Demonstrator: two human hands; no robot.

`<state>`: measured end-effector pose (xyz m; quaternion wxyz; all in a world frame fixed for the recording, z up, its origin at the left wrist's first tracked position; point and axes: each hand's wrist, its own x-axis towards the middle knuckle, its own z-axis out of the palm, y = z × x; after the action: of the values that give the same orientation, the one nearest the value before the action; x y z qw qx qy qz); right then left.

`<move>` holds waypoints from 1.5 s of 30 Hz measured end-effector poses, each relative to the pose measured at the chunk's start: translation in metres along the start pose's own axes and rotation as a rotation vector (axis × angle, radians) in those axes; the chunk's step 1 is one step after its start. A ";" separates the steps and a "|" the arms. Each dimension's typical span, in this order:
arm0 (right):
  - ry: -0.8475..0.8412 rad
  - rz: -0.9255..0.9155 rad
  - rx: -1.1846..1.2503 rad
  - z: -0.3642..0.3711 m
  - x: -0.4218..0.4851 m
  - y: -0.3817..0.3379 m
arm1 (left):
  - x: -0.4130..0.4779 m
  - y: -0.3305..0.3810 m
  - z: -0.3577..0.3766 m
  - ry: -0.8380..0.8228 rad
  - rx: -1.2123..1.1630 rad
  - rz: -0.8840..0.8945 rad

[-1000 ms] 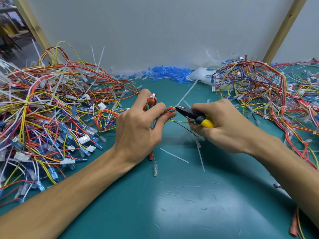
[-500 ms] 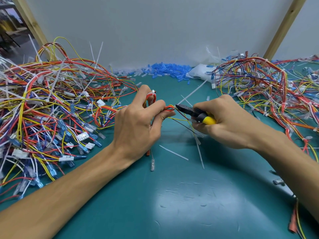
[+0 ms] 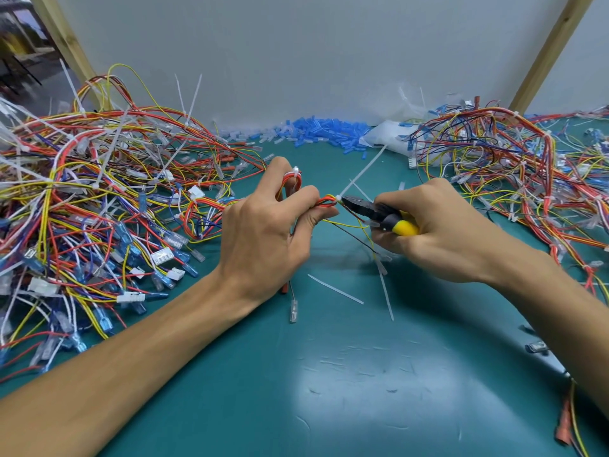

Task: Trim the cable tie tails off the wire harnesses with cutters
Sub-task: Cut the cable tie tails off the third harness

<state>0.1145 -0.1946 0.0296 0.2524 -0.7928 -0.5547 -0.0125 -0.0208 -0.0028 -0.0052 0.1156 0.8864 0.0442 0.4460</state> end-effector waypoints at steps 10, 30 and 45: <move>-0.002 0.010 0.017 0.001 0.000 0.003 | 0.000 0.000 0.001 0.004 -0.009 0.001; -0.027 0.041 0.025 0.001 0.000 -0.003 | 0.000 -0.001 0.001 -0.006 0.010 -0.001; -0.057 0.037 0.067 0.003 -0.001 -0.004 | -0.001 -0.002 0.003 0.003 0.002 -0.011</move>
<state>0.1099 -0.1933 0.0283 0.2633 -0.7941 -0.5468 0.0333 -0.0193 -0.0013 -0.0081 0.1170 0.8856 0.0496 0.4466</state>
